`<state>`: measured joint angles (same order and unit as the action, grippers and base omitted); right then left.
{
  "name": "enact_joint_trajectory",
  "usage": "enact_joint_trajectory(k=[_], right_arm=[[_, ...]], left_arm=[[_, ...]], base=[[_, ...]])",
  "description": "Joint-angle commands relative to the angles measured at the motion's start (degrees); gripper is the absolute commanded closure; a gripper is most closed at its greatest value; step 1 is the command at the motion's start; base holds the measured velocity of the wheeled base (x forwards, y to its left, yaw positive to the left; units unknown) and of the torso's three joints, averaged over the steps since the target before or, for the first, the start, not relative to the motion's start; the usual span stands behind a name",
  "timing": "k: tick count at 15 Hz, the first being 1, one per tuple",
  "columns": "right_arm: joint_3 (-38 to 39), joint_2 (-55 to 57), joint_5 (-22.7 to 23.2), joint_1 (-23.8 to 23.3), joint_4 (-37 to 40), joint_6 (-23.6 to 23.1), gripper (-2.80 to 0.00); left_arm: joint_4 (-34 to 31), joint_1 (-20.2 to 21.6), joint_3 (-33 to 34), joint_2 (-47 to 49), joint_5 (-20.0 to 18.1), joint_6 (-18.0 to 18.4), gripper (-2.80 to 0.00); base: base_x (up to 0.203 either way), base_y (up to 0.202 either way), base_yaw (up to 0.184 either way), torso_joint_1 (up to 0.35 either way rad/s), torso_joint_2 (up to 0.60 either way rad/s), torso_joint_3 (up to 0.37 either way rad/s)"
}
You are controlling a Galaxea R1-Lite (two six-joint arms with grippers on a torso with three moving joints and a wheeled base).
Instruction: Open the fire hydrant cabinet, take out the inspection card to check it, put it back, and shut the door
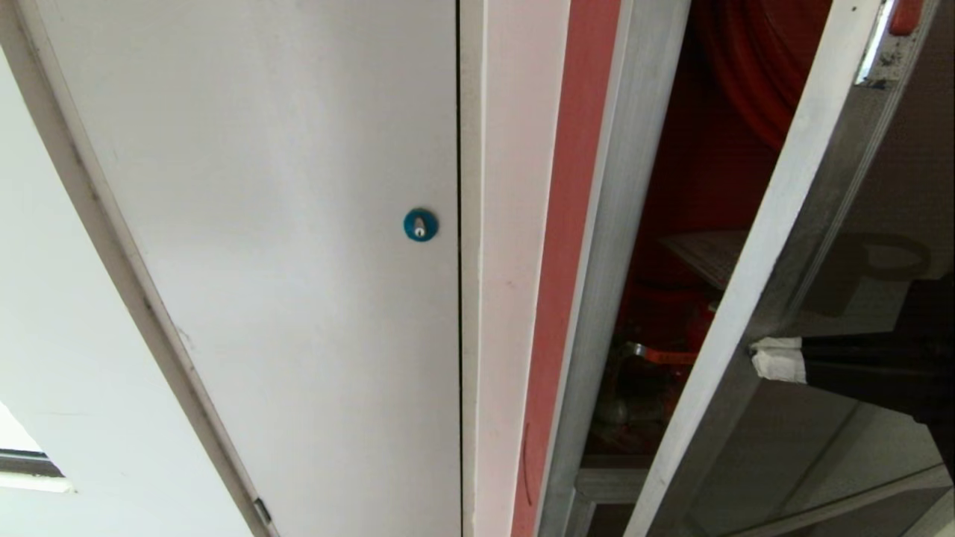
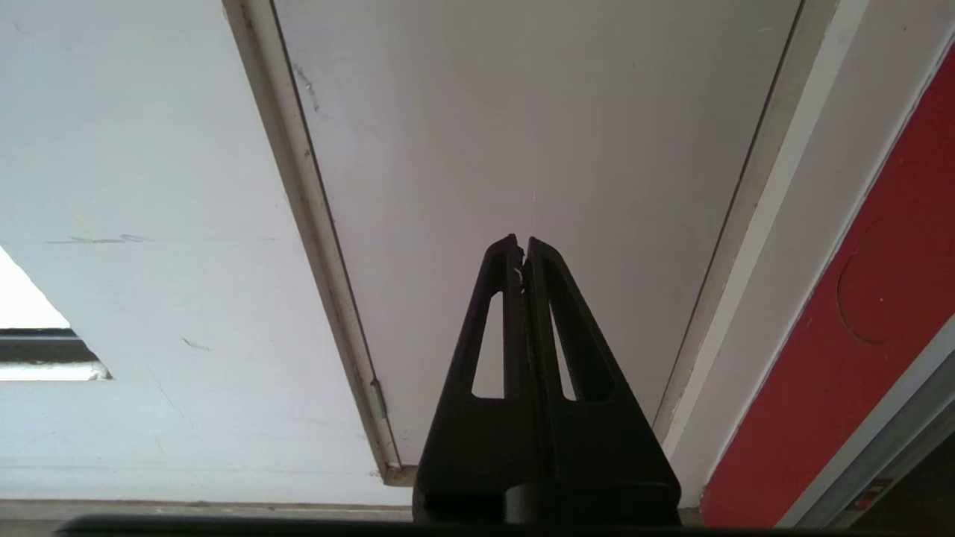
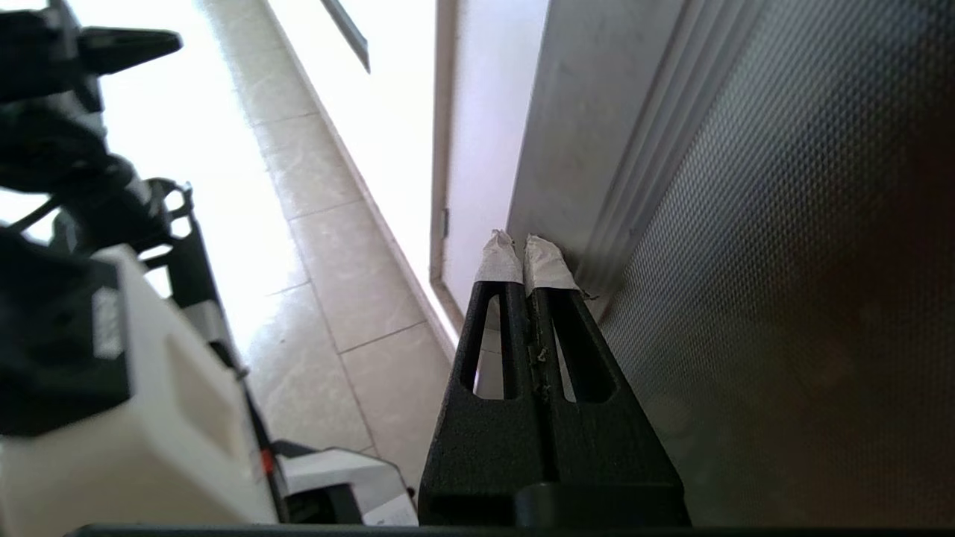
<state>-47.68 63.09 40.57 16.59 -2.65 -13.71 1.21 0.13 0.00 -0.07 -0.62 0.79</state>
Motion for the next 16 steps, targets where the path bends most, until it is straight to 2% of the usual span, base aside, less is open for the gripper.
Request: enact_joint_trajectory(k=[1,7,11,16], right_arm=[[-1.01,4.38,-4.59,3.07,-3.13,0.65,0.00],[-1.10,10.46,-17.60,3.79,-14.56,0.72,0.00],[-1.81,13.53,-21.33,3.80,-19.36,0.71,0.00],[-2.68,16.91,-23.85,3.71,-21.03,0.88,0.00]], left_arm=[[0.02,0.04,0.44,-0.01,0.01,0.00,0.00],[0.02,0.04,0.44,-0.01,0.01,0.00,0.00],[0.02,-0.01,0.44,-0.01,0.00,0.00,0.00],[0.02,0.04,0.44,-0.01,0.01,0.00,0.00]], base=[[0.000,0.000,0.000,0.000,0.00,0.000],[0.000,0.000,0.000,0.000,0.00,0.000],[0.000,0.000,0.000,0.000,0.00,0.000],[0.000,0.000,0.000,0.000,0.00,0.000]])
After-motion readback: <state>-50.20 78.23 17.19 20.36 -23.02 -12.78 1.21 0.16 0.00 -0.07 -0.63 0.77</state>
